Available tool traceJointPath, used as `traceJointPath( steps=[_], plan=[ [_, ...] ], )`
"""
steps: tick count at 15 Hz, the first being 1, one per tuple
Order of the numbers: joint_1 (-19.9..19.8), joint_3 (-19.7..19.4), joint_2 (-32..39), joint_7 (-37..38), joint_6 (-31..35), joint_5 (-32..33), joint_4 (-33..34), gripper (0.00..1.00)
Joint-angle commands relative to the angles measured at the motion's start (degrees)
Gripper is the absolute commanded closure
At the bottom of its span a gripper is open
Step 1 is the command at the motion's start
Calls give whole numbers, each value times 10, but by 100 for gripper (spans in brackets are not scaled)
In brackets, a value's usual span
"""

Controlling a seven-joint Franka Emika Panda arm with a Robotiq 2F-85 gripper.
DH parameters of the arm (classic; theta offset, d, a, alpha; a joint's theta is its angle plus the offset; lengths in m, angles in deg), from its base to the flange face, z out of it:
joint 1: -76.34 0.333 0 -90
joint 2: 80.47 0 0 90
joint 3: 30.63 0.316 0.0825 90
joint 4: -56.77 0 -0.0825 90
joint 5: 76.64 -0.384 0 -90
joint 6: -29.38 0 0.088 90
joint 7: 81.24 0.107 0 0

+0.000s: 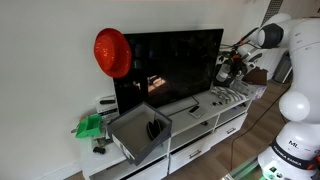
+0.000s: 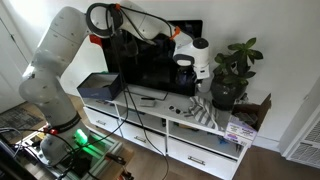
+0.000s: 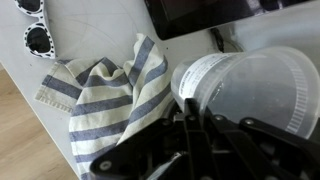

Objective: Place the cup to the right and behind the tv

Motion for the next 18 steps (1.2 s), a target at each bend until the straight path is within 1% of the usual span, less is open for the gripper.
traceJointPath(
  steps=[1, 5, 11, 15, 18],
  plan=[
    [-9, 10, 8, -10, -10, 1, 12, 99],
    [-12, 21, 22, -16, -24, -2, 24, 99],
    [-17, 28, 66, -13, -9, -9, 69, 99],
    [-30, 38, 102, -26, -17, -7, 116, 99],
    [-45, 54, 137, -30, -22, -10, 168, 99]
  ],
)
